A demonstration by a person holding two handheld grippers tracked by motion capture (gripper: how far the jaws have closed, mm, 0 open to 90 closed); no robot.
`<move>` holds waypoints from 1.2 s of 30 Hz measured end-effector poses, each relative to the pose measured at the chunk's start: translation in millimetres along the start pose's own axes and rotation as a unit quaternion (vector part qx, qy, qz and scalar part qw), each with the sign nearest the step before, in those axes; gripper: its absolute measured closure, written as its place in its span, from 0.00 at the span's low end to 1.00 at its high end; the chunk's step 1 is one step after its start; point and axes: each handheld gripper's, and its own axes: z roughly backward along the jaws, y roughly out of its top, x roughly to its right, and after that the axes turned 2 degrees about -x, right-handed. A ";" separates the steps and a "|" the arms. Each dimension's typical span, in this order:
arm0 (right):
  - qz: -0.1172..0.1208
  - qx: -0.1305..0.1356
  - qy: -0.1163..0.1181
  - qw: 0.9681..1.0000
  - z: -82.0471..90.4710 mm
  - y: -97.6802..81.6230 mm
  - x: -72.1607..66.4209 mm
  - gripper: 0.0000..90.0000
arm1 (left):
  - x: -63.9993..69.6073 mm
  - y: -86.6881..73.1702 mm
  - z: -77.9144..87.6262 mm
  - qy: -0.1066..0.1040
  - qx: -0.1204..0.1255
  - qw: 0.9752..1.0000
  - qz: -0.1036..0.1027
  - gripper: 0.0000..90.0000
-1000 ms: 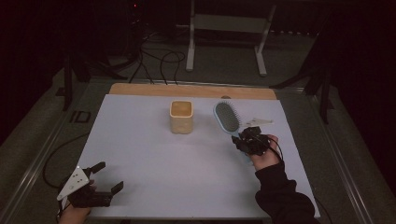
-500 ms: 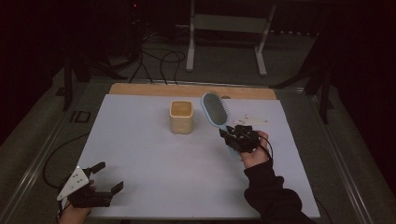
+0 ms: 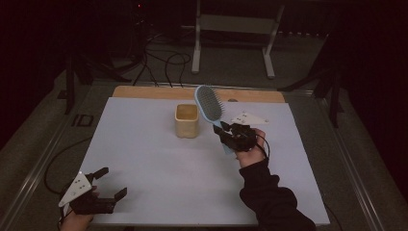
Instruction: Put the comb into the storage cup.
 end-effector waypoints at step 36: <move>0.003 0.065 0.013 0.998 -50.6 62.3 -16.7 0.78 | -1.1 -0.8 1.8 -0.003 0.007 1.000 0.007 0.00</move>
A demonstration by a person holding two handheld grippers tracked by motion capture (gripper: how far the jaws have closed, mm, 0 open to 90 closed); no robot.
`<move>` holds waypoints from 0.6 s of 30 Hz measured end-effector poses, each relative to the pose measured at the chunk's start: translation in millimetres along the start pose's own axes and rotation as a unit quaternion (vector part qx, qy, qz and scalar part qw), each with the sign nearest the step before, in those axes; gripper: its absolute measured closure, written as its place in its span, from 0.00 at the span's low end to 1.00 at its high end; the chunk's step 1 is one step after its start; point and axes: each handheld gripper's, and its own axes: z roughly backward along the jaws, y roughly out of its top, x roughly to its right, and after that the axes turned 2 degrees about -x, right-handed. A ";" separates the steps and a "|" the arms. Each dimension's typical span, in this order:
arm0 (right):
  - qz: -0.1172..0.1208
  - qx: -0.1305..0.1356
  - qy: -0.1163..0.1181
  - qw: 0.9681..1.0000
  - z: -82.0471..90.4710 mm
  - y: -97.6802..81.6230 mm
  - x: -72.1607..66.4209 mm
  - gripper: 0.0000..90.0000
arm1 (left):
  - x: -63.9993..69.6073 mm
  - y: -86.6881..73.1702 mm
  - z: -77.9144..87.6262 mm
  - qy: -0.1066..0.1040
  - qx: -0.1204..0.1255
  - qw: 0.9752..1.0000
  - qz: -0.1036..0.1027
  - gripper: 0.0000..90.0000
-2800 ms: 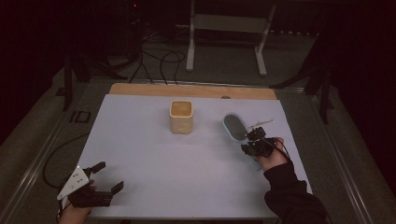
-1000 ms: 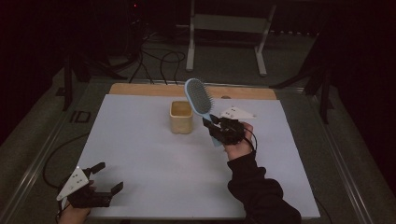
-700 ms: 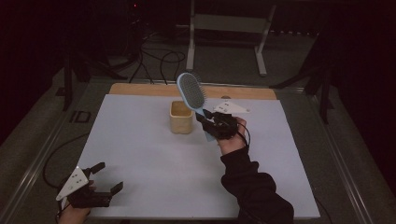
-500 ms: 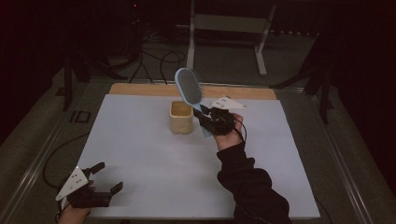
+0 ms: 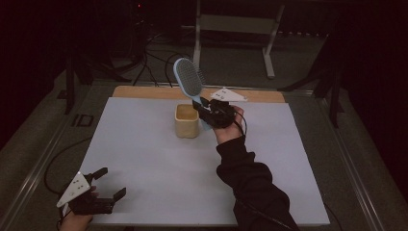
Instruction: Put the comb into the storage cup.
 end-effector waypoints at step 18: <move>0.002 0.032 0.026 0.999 -31.4 12.9 -0.8 0.78 | -1.1 -0.7 1.6 0.000 0.001 1.000 0.001 0.00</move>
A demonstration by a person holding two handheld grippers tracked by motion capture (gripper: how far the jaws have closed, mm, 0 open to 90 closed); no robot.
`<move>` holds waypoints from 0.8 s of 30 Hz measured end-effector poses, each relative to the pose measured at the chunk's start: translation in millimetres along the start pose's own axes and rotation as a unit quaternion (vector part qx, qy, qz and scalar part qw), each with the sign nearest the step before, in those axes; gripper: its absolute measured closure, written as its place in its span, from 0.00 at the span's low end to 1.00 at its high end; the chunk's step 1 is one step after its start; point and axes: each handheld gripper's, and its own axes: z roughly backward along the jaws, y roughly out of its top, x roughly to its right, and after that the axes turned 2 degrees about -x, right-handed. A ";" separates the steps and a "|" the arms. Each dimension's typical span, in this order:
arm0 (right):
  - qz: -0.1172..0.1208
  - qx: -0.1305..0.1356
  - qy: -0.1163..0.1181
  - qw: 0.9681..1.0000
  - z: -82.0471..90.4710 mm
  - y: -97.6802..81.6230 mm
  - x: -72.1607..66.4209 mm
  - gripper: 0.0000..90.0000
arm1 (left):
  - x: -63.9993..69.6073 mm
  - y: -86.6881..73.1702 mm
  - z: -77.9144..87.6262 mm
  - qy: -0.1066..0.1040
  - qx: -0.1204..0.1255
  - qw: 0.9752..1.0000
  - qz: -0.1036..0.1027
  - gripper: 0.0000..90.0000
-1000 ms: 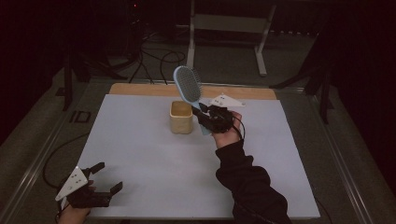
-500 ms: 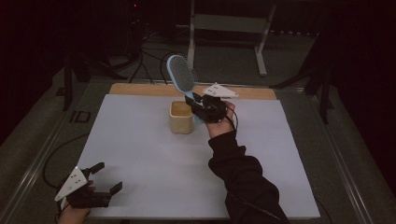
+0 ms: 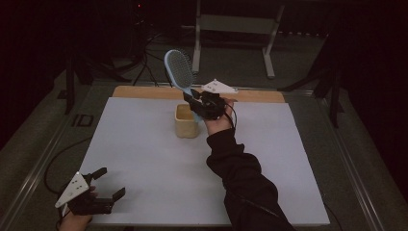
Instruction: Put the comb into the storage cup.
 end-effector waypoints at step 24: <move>0.001 0.041 0.011 0.999 -34.2 8.8 8.7 0.78 | -1.0 -0.4 1.8 -0.003 0.005 1.000 0.004 0.00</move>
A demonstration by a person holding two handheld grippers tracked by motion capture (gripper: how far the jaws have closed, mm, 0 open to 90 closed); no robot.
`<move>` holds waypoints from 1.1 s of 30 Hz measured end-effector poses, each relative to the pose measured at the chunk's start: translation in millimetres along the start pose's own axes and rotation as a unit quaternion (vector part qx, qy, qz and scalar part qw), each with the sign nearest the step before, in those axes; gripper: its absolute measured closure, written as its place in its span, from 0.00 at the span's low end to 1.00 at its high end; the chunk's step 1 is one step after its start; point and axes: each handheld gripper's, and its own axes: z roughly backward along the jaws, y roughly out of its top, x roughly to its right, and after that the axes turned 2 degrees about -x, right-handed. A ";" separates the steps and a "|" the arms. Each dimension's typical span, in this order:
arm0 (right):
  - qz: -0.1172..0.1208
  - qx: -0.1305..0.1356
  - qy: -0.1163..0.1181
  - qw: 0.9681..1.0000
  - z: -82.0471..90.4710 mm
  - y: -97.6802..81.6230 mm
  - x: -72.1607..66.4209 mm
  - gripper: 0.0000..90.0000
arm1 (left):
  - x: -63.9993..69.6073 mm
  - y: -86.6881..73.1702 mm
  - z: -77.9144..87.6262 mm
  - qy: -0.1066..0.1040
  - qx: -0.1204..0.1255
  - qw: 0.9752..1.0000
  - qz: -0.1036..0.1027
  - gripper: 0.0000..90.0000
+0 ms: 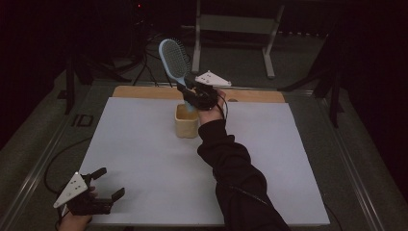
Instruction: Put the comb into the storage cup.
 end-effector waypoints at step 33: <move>-0.018 0.005 0.015 1.000 -36.1 -38.3 22.1 0.78 | -0.5 -0.7 1.5 -0.001 0.002 1.000 0.004 0.00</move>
